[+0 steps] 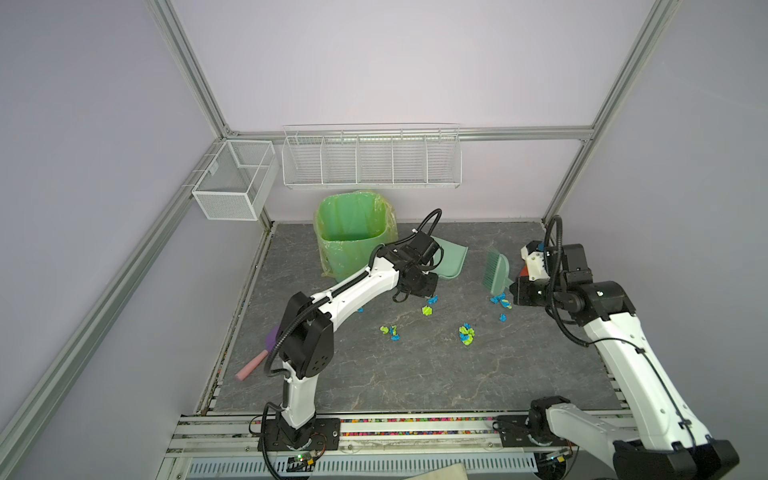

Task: Sweep away the paper scraps from the table
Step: 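Lift the dustpan with the left gripper and carry it nearer the robot beside the scraps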

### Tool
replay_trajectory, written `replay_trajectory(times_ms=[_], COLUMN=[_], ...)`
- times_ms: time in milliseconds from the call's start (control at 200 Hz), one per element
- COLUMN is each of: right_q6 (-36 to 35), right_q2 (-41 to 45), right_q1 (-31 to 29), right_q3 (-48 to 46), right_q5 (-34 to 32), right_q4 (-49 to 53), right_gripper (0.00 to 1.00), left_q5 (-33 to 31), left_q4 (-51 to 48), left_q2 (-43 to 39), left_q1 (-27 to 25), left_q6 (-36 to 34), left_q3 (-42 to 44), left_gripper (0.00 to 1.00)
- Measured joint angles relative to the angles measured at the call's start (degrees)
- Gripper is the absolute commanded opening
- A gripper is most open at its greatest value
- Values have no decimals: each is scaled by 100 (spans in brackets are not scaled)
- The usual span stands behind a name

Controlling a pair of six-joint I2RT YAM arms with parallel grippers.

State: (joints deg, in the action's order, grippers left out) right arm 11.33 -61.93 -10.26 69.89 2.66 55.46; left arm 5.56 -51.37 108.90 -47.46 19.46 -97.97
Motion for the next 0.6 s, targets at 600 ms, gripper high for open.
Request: replay_trajectory(times_ms=[600], right_q6=[-35], right_q2=[-39], right_q1=[4], right_q3=[234], right_q5=[-127], right_q4=[1172], right_gripper=[7], left_q5=[743], left_q4=[-343], left_q2=[-2144], left_q1=[-195], left_q6=[-249], left_q3=[2374], left_gripper=[0])
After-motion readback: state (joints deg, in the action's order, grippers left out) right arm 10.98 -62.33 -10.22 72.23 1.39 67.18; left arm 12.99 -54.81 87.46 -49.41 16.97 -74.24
